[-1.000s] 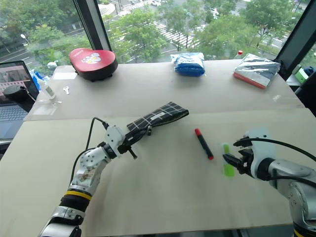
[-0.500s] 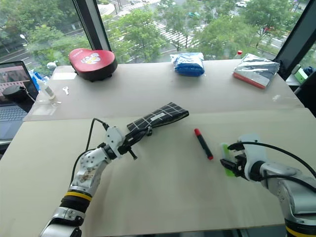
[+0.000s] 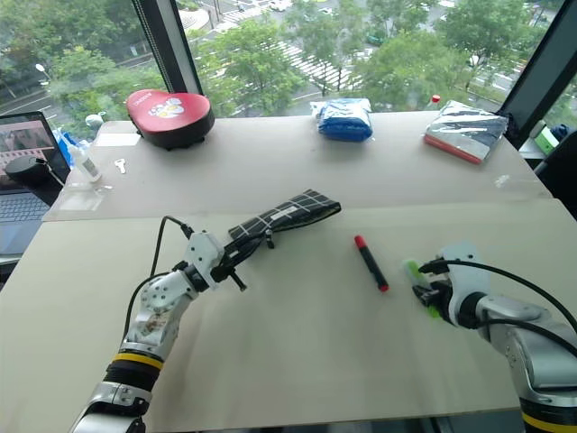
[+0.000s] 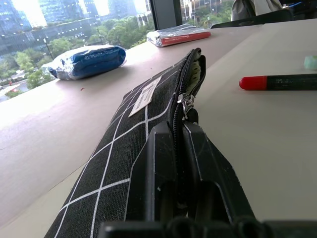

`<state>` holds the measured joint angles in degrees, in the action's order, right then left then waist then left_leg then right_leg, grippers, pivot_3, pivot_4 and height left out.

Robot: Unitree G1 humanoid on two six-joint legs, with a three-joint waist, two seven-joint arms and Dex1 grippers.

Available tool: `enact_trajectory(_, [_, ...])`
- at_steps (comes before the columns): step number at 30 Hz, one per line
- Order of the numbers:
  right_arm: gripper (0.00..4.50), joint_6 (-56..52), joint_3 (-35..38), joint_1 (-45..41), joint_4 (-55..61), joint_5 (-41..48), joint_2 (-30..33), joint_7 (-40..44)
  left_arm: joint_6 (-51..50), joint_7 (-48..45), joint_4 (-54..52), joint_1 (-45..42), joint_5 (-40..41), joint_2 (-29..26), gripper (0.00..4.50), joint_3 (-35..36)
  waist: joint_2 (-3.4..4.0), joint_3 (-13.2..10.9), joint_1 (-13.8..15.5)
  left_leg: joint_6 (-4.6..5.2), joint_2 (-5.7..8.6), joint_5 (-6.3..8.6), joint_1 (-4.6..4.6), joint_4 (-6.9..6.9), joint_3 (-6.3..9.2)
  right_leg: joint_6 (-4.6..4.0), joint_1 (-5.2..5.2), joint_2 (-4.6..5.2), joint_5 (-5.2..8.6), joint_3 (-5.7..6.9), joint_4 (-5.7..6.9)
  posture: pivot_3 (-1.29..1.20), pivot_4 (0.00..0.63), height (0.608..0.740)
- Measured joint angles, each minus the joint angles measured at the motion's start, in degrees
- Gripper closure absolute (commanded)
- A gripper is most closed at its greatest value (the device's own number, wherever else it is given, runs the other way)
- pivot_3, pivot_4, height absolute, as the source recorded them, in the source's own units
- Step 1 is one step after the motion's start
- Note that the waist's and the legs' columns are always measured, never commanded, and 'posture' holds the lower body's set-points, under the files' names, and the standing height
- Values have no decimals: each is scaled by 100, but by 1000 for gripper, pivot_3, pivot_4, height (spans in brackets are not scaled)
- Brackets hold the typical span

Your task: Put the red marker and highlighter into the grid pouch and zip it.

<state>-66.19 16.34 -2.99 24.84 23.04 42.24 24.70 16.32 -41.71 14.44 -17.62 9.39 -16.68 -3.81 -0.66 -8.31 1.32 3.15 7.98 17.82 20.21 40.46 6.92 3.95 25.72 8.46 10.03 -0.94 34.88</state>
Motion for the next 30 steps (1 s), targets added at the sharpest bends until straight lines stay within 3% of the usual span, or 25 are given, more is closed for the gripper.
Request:
enact_trajectory(6, [3493,809,6,-888,-557,-140,-95,45,-6,-180,-4,-42,75,6,4500,-11,0,-1,-54,0,0,0,5,-1,-1,0,14,-1,-2,-1,4,0,150,740])
enact_trajectory(9, [3493,1388,-174,-1407,-612,-140,296,568,-9,-312,-18,-42,143,3,4500,-25,1,-1,-63,0,0,0,10,-3,-2,0,21,-1,-2,1,2,0,150,740])
enact_trajectory(12, [3493,1915,-547,-1698,-496,-146,704,1255,-11,-383,-23,-42,160,0,4500,-38,0,-1,-63,1,-4,0,10,-6,-1,1,22,-2,-2,8,-2,0,150,740])
enact_trajectory(16, [3493,2262,-1678,-2232,-398,-271,1117,2138,-13,-392,-87,-36,146,11,4500,-103,-1,-2,-64,2,-4,1,16,-6,-5,1,26,-2,-2,8,-10,0,150,740])
enact_trajectory(24, [3493,2491,-2953,-2996,-831,-964,823,2386,-22,-347,-317,25,104,15,4500,-198,-2,-2,-58,2,-4,1,29,-5,-5,-1,42,-1,-3,8,-8,0,150,740])
enact_trajectory(30, [3493,2702,-3287,-3066,-1063,-1344,882,2645,-41,-319,-367,31,93,-11,4500,-202,-2,-2,-55,2,-3,1,34,-5,-5,-1,48,0,-3,9,-11,0,150,740])
